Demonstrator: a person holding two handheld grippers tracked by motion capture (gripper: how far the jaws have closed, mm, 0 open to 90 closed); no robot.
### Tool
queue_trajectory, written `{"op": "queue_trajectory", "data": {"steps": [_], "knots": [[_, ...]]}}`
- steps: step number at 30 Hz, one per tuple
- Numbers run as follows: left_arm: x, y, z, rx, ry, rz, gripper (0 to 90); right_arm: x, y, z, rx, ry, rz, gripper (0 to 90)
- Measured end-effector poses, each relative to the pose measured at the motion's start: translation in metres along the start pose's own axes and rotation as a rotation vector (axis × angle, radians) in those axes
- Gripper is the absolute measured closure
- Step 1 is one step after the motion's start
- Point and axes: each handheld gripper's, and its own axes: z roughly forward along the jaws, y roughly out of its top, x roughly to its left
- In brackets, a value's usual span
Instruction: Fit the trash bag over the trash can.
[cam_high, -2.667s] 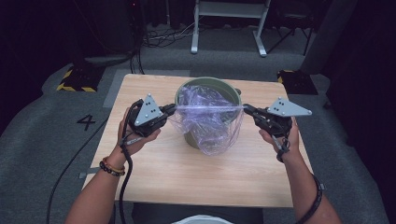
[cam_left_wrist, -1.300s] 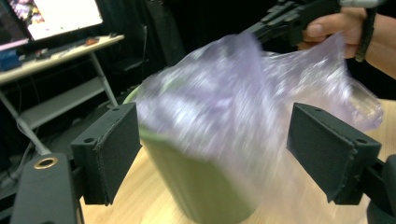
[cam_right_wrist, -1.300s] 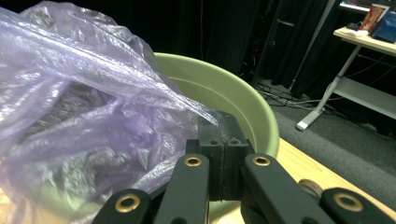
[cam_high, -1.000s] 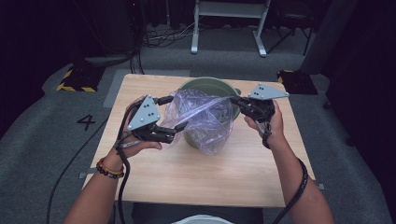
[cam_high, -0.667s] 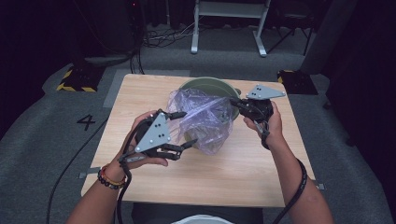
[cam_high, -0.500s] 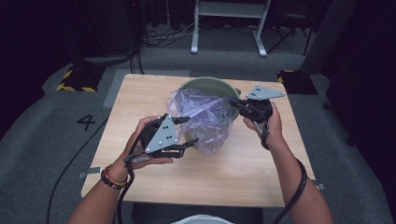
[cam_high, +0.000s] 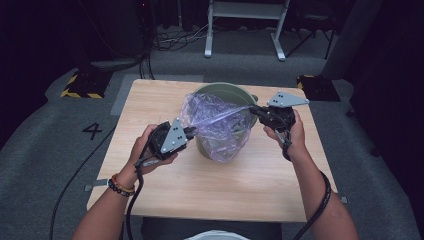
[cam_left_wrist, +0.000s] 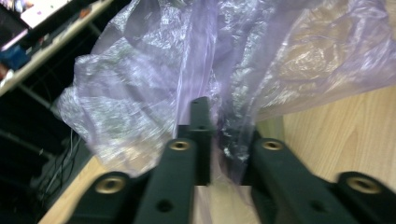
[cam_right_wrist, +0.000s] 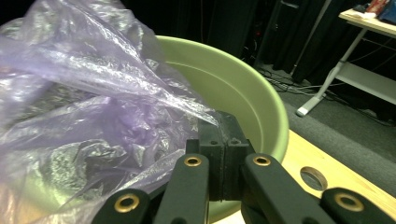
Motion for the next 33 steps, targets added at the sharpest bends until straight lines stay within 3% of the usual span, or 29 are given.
{"op": "queue_trajectory", "data": {"steps": [6,9,12,14,20,26,30,33], "knots": [[-0.006,-0.008,-0.011,-0.009,-0.017,0.078,89.5,-0.006,-0.003,0.002,0.026,-0.023,0.025,90.0],[-0.011,-0.015,-0.014,0.002,-0.009,0.121,89.5,-0.01,-0.006,0.004,0.047,-0.042,0.043,90.0],[-0.015,-0.024,-0.013,0.046,0.0,0.144,89.5,-0.015,-0.01,0.006,0.051,-0.055,0.067,90.0],[-0.016,-0.032,-0.011,0.058,-0.006,0.125,89.2,-0.018,-0.011,0.006,0.042,-0.055,0.077,90.0],[-0.016,-0.049,-0.007,0.087,-0.005,0.095,88.5,-0.024,-0.014,0.001,0.021,-0.118,0.076,90.0],[-0.011,-0.063,0.002,0.126,-0.011,0.073,89.0,-0.037,-0.027,0.003,0.047,-0.143,0.113,90.0],[-0.004,-0.071,0.007,0.144,0.008,0.038,89.0,-0.047,-0.036,0.004,0.046,-0.149,0.152,90.0],[0.004,-0.077,0.01,0.137,0.023,-0.013,85.2,-0.052,-0.039,0.007,0.048,-0.152,0.166,90.0]]}}
